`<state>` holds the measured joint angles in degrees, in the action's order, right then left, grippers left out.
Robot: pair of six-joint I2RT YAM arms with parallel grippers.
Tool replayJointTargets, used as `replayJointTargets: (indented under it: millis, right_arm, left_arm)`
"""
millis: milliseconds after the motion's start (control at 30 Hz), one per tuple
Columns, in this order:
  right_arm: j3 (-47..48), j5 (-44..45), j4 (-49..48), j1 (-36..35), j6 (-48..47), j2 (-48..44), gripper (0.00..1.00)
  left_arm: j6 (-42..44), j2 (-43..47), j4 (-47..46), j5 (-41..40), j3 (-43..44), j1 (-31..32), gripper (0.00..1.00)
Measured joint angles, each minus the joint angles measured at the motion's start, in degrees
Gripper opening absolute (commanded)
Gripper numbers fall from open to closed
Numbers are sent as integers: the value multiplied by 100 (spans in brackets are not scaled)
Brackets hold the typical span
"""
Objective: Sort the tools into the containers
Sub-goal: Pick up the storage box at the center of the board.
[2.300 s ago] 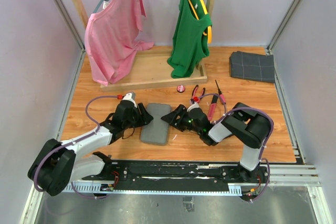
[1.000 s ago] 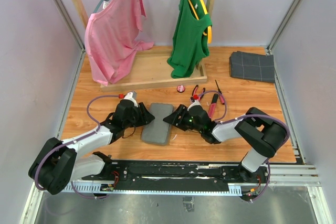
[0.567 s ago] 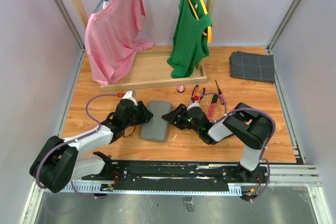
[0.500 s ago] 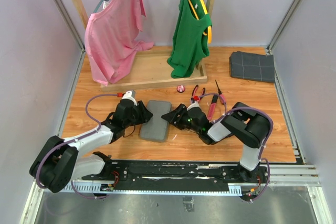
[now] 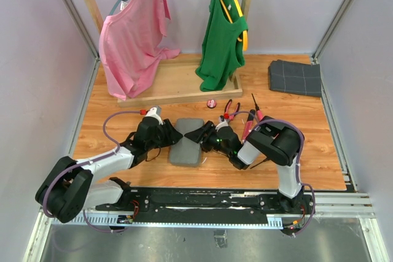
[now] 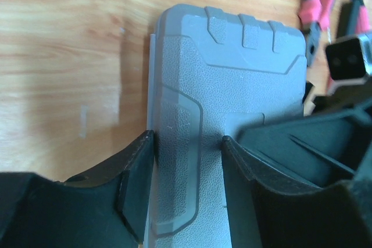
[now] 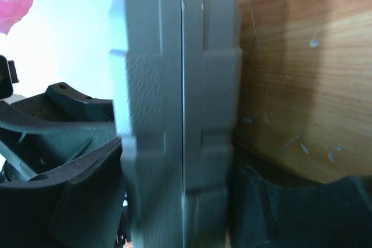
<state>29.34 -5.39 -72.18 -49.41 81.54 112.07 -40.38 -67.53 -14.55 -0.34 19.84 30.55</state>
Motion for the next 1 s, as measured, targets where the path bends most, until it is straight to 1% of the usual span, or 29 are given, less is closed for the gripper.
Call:
replayJointTargets:
  millis: [100, 233, 333, 433, 533, 633, 767, 900, 1000]
  right_arm:
    - [72, -142, -66, -11, 103, 116, 58]
    - [81, -214, -186, -11, 173, 216, 48]
    - [81, -232, -304, -9, 208, 280, 43]
    - [79, -225, -291, -9, 199, 256, 34]
    - [31, -216, -197, -9, 125, 151, 27]
    - [-9, -245, 42, -13, -66, -74, 23]
    - [-9, -262, 468, -24, -415, -549, 18]
    - [-7, -229, 914, -24, -826, -1176, 14]
    - [13, -203, 1333, -26, -1191, -1646, 13]
  left_arm:
    - [-129, -35, -28, 214, -2, 140, 34]
    - [-142, -37, -33, 201, -2, 142, 34]
    - [-149, -37, -31, 157, -2, 142, 34]
    - [-164, -35, -31, 151, -2, 142, 35]
    - [-199, -13, 2, 162, -2, 149, 38]
    - [-216, 170, 201, 131, 13, 208, 47]
    - [-212, 662, 619, 31, 76, 280, 57]
    - [-184, 1290, 1095, -37, 181, 380, 62]
    - [-122, 1591, 1405, -131, 297, 415, 65]
